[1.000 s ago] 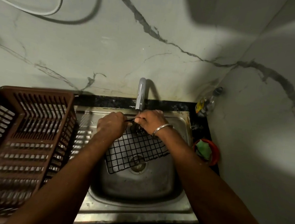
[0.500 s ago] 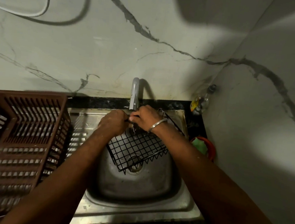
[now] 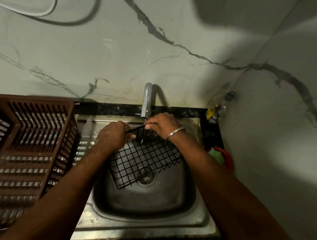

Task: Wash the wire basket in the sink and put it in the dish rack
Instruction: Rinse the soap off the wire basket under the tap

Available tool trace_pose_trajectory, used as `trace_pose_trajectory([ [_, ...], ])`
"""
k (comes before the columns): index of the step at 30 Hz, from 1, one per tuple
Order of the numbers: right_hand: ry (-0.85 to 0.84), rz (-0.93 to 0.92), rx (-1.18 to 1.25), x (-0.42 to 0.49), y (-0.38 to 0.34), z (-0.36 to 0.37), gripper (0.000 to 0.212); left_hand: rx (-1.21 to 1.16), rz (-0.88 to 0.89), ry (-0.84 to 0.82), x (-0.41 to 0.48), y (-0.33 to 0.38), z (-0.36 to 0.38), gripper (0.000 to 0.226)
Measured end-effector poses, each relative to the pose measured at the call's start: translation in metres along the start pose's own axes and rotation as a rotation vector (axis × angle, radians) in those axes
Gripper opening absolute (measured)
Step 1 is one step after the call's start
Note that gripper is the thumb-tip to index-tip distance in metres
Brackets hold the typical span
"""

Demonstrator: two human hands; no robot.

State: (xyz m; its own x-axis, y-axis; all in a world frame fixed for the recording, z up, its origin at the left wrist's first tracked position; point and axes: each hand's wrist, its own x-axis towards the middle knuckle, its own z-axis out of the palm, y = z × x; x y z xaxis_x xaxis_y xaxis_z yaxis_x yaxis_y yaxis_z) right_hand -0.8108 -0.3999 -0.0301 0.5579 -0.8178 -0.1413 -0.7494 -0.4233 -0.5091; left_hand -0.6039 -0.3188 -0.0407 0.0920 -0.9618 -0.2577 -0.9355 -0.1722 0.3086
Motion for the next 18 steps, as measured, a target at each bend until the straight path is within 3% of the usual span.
trace_pose_trajectory([
  [12, 0.029, 0.034, 0.128, 0.003, -0.011, 0.016, 0.019, -0.078, -0.045, 0.076, -0.033, -0.019, -0.003, 0.022],
  [18, 0.185, 0.182, 0.228, 0.003, -0.01, 0.02, 0.011, -0.083, -0.104, 0.072, -0.035, -0.03, 0.002, 0.025],
])
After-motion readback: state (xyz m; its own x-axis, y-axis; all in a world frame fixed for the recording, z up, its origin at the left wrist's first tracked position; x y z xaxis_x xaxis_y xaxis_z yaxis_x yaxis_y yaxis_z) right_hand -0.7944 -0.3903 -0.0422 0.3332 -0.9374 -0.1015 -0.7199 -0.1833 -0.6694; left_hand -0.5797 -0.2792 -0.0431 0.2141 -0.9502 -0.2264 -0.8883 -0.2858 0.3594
